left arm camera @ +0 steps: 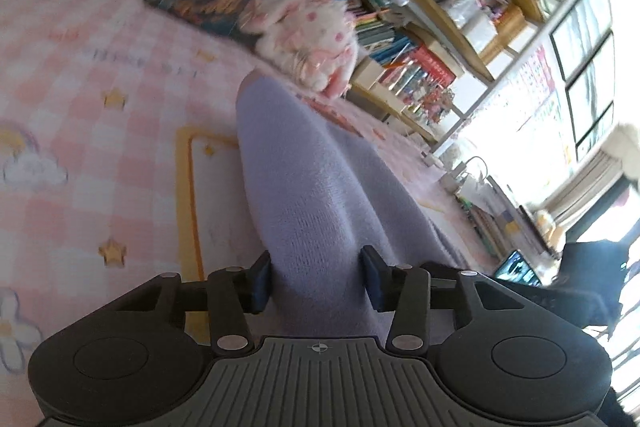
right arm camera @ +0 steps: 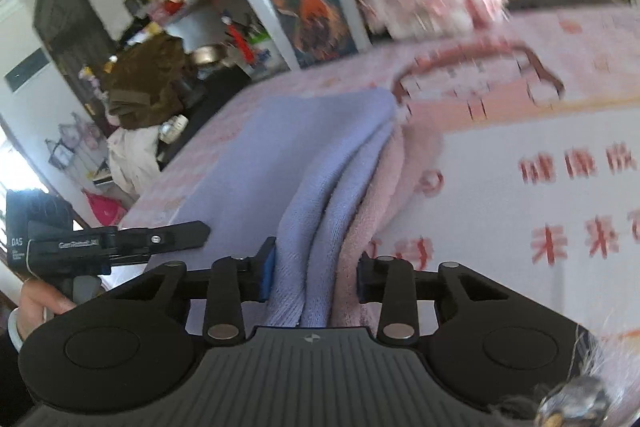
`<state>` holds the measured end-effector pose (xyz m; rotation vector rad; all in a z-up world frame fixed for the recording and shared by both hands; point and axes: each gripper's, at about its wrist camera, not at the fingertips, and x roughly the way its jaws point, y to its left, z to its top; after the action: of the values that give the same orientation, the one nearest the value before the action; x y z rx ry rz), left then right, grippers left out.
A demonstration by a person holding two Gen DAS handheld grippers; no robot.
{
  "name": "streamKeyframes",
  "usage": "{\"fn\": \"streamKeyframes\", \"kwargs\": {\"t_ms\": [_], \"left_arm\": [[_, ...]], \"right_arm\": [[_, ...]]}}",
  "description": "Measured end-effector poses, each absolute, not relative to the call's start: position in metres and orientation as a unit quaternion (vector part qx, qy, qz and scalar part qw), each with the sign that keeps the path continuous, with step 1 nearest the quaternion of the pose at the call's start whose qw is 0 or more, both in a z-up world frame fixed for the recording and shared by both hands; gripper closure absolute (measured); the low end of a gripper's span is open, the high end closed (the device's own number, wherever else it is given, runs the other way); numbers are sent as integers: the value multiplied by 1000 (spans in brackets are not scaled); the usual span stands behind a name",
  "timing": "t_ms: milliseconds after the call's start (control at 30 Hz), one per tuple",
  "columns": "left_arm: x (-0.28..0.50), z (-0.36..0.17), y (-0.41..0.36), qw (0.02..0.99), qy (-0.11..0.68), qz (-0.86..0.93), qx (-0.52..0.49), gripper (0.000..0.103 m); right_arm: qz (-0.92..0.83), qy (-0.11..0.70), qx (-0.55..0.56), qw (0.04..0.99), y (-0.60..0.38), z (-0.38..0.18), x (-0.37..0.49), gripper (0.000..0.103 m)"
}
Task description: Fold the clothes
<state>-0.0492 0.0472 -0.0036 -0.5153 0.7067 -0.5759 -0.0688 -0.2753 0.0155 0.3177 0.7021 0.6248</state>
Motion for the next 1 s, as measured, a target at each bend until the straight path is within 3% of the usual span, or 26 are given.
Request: {"fn": "streamKeyframes", "kwargs": {"t_ms": [600, 1000], "left_arm": [[-36, 38, 49, 904, 270, -278, -183, 59], [12, 45, 62, 917, 243, -264, -176, 59]], "right_arm": [[314, 267, 97, 906, -260, 53, -55, 70], [319, 244, 59, 914, -234, 66, -2, 70]]}}
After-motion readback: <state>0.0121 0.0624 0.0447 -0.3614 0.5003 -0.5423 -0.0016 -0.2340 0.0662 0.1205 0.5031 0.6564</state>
